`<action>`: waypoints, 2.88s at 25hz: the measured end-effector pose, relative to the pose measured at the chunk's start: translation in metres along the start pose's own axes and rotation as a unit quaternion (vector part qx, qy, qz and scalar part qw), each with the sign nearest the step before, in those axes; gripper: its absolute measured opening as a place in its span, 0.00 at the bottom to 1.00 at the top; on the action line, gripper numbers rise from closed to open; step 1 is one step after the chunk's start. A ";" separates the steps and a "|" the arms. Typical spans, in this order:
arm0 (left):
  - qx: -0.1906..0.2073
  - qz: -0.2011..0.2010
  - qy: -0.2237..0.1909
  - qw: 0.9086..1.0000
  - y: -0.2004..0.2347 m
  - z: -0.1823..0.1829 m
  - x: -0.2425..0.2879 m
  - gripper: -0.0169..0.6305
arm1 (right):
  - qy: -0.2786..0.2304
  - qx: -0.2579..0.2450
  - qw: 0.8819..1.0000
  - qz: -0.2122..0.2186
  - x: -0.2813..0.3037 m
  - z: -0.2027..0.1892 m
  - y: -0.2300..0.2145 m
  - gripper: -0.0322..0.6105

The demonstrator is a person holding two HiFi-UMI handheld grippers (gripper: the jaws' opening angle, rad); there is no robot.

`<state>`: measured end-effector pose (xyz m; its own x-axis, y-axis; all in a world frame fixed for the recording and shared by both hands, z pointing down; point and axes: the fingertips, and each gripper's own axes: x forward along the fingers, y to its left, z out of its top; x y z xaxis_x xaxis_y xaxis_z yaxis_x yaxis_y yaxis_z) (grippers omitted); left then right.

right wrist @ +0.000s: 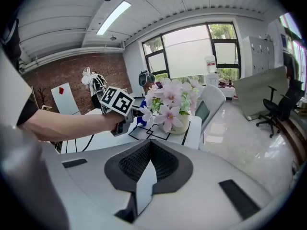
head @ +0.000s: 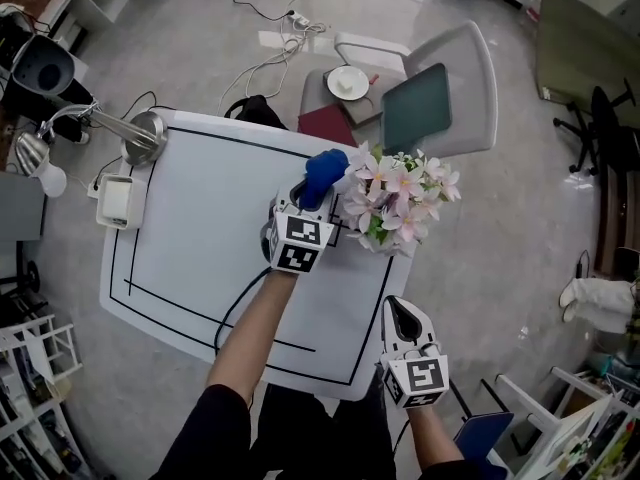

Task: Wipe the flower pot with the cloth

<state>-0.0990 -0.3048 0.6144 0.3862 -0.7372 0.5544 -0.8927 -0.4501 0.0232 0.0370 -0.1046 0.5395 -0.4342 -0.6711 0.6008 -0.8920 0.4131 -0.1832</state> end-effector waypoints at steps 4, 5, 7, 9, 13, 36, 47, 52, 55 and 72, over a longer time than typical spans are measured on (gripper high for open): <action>0.031 -0.042 0.029 0.998 -0.014 0.003 0.033 0.24 | 0.006 0.000 1.000 -0.007 0.005 0.001 0.007 0.06; 0.038 -0.052 0.037 0.997 -0.018 0.003 0.038 0.24 | 0.007 -0.001 1.000 -0.009 0.005 0.001 0.007 0.06; 0.047 -0.069 0.053 0.995 -0.026 0.002 0.045 0.24 | 0.009 -0.002 1.000 -0.014 0.005 0.000 0.005 0.06; 0.050 -0.083 0.068 0.993 -0.032 -0.002 0.046 0.24 | 0.011 0.000 1.000 -0.017 0.003 -0.001 0.001 0.06; 0.050 -0.104 0.093 0.989 -0.044 -0.012 0.039 0.24 | 0.013 0.005 1.000 -0.020 0.002 -0.004 -0.004 0.06; 0.065 -0.104 0.127 0.984 -0.094 -0.066 -0.028 0.24 | -0.005 0.009 1.000 0.001 -0.027 -0.020 -0.011 0.06; 0.067 -0.098 0.140 0.983 -0.159 -0.097 -0.094 0.24 | -0.028 -0.004 0.999 0.041 -0.083 -0.008 -0.032 0.06; 0.014 -0.064 0.103 0.993 -0.189 -0.063 -0.139 0.24 | -0.028 -0.028 0.997 0.066 -0.103 -0.004 -0.038 0.06; -0.014 -0.062 0.080 0.995 -0.207 -0.038 -0.158 0.24 | -0.035 -0.026 0.997 0.069 -0.114 0.001 -0.033 0.06; -0.049 -0.088 0.024 0.995 -0.220 -0.076 -0.330 0.24 | -0.106 -0.003 0.994 0.002 -0.208 -0.036 0.123 0.06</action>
<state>-0.0477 0.0764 0.4898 0.5286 -0.6254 0.5740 -0.8316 -0.5172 0.2023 0.0227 0.1082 0.4203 -0.4557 -0.7836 0.4223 -0.8894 0.4201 -0.1803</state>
